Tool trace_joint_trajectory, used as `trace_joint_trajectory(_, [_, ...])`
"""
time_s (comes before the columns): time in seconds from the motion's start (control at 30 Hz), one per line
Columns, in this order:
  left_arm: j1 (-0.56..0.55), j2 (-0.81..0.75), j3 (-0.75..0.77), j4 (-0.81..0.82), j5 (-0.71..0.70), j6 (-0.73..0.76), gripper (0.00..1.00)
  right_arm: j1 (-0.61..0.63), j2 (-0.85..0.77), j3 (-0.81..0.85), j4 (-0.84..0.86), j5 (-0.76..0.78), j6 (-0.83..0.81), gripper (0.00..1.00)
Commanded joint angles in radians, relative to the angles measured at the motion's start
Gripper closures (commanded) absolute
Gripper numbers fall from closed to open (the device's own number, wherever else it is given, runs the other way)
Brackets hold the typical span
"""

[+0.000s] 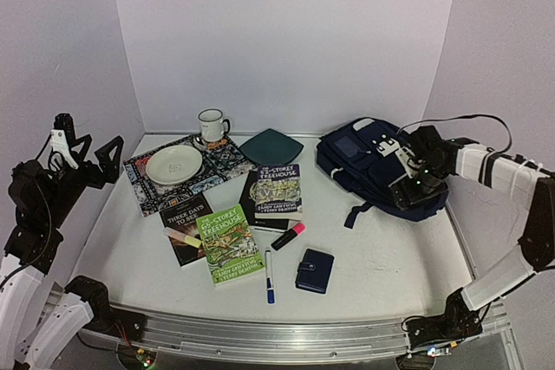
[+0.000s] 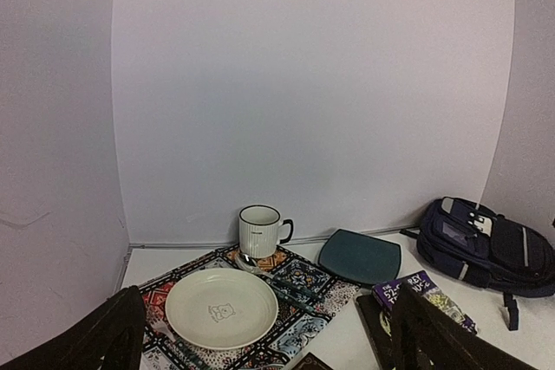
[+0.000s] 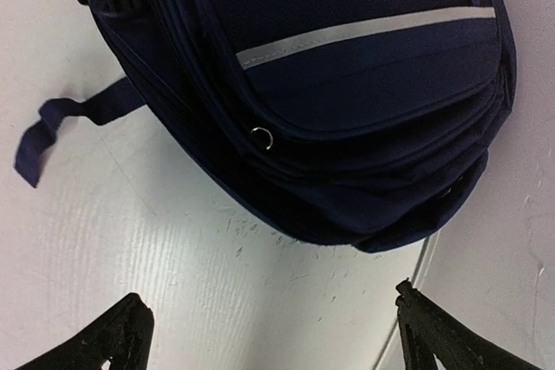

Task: Pack the student bag
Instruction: Move the student bag to the center of the board.

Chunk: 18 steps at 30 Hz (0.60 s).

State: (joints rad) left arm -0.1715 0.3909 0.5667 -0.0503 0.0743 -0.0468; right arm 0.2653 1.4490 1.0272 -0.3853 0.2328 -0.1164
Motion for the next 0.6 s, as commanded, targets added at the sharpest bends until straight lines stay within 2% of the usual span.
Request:
trace_joint_trajectory(0.0, [-0.008,0.031,0.017,0.03,0.034,0.024,0.0,0.029,0.112,0.046,-0.013,0.19,-0.183,0.02])
trace_joint_trajectory(0.2, [-0.007,0.064,0.019,0.033,0.061,0.034,0.0,0.032,0.239,0.059,0.006,0.266,-0.321,0.06])
trace_joint_trajectory(0.43, [-0.006,0.082,0.019,0.035,0.082,0.041,0.0,0.021,0.414,0.065,0.095,0.379,-0.397,0.09])
trace_joint_trajectory(0.53, [-0.006,0.087,0.019,0.036,0.093,0.042,0.0,0.014,0.467,0.068,0.132,0.4,-0.403,0.18])
trace_joint_trajectory(0.57, [-0.007,0.088,0.019,0.036,0.097,0.042,0.0,0.014,0.474,0.072,0.135,0.4,-0.4,0.24])
